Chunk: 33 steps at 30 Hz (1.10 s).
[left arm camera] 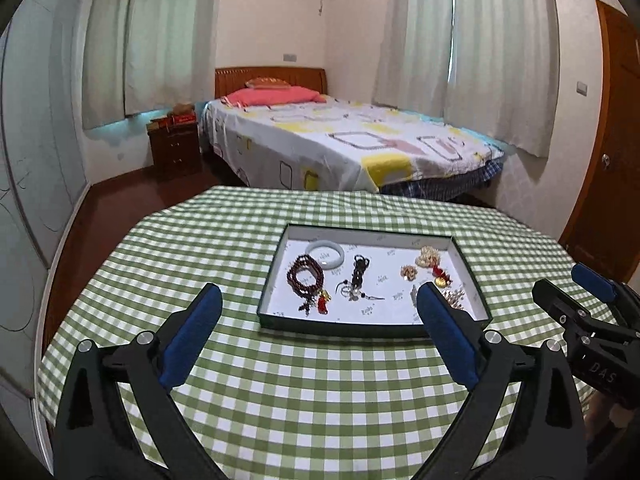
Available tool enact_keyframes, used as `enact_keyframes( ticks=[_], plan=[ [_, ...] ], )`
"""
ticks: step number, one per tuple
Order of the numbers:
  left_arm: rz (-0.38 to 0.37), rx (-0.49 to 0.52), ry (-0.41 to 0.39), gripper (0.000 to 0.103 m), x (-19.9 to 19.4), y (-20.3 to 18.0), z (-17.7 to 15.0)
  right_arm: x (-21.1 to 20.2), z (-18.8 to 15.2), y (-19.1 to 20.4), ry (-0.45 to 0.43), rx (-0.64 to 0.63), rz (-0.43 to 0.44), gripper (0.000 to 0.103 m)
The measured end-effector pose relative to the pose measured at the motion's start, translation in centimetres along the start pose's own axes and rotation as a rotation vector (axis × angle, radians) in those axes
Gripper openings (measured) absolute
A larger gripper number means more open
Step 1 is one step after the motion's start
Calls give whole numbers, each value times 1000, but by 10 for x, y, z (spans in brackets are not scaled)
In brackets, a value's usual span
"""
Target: Organize jewelry
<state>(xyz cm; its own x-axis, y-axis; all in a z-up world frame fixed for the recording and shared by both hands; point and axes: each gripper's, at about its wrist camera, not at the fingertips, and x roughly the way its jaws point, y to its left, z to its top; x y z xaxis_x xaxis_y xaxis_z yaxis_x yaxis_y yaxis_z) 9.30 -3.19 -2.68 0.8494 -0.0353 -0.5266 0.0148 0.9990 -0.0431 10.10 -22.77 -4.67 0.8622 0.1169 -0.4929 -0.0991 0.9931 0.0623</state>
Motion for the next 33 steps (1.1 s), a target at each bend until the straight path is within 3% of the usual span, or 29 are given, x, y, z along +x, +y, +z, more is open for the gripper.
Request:
enact_keyframes(
  ticks=[12, 33],
  plan=[
    [20, -18, -88, 98, -49, 8, 9, -39, 8, 6, -74, -16, 9, 81],
    [9, -17, -96, 98, -57, 5, 7, -46, 7, 8, -93, -19, 6, 81]
  ],
)
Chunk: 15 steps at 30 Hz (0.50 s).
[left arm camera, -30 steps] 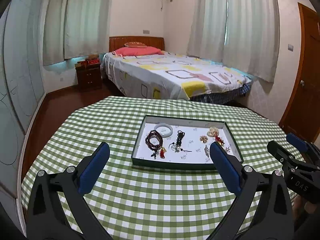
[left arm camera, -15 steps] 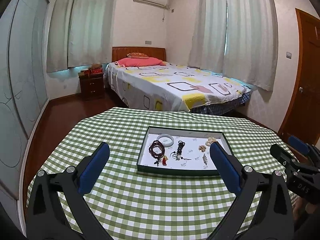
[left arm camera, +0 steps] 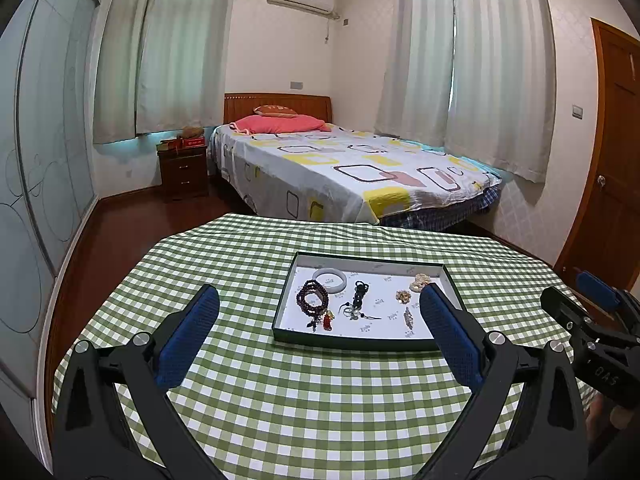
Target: Organize jewelry
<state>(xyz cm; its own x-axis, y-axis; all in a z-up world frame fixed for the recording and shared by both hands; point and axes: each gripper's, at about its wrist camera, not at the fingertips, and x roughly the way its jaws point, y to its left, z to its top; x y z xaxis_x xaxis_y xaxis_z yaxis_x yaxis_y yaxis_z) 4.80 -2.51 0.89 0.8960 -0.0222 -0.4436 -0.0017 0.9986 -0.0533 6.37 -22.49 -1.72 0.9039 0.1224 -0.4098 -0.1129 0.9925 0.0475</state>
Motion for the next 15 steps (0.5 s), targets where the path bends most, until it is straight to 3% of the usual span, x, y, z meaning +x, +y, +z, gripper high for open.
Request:
enact_keyframes(
  ticks=[15],
  plan=[
    [5, -3, 0, 98, 2, 5, -1, -1, 0, 0, -3, -2, -2, 82]
  ],
)
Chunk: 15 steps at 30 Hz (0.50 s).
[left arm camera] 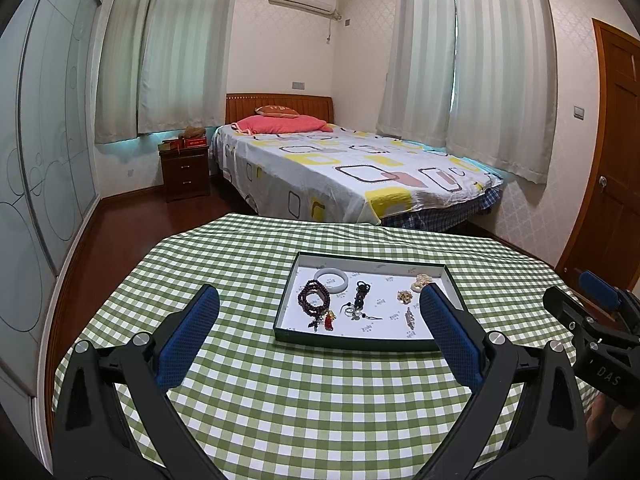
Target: Organize jewelry
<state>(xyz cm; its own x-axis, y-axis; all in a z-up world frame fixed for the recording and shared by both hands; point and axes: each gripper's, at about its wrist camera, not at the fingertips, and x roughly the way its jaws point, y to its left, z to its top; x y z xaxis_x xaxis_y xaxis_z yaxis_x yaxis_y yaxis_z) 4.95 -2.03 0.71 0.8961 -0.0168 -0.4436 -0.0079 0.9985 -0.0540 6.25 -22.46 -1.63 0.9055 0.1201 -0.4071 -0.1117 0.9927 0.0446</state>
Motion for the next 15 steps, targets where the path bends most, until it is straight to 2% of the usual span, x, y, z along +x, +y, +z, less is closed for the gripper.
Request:
enact_keyframes(
  ticks=[15],
  plan=[
    [4, -7, -5, 98, 0, 1, 0, 0, 0, 0, 2, 0, 1, 82]
  ],
)
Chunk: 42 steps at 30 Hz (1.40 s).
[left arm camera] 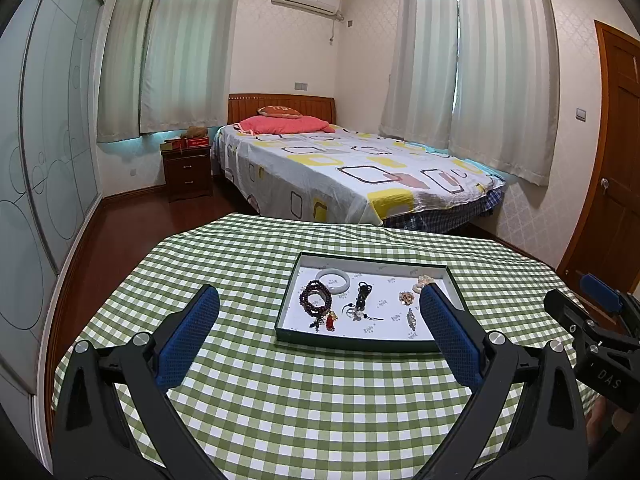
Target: Organize jewelry
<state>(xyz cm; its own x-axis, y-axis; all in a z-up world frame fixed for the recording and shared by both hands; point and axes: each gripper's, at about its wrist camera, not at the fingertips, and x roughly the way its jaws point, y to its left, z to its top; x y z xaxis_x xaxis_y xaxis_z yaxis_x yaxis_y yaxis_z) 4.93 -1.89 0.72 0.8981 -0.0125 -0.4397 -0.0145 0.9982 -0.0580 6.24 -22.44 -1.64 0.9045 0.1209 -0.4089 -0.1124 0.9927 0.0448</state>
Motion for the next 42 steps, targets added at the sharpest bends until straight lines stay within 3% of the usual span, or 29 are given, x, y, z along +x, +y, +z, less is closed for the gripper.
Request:
enact_keyframes(
  ticks=[19, 30, 37, 42],
  plan=[
    [-29, 30, -3, 99, -2, -9, 0, -1, -1, 2, 1, -2, 2, 82],
    [-42, 40, 41, 99, 11, -10, -7, 3, -5, -2, 20, 2, 2, 82],
    [17, 28, 112, 99, 51, 6, -16, 23, -11, -15, 52, 16, -21, 83],
    [112, -3, 199, 99, 111, 36, -30, 62, -22, -50, 101, 54, -86, 84]
  ],
)
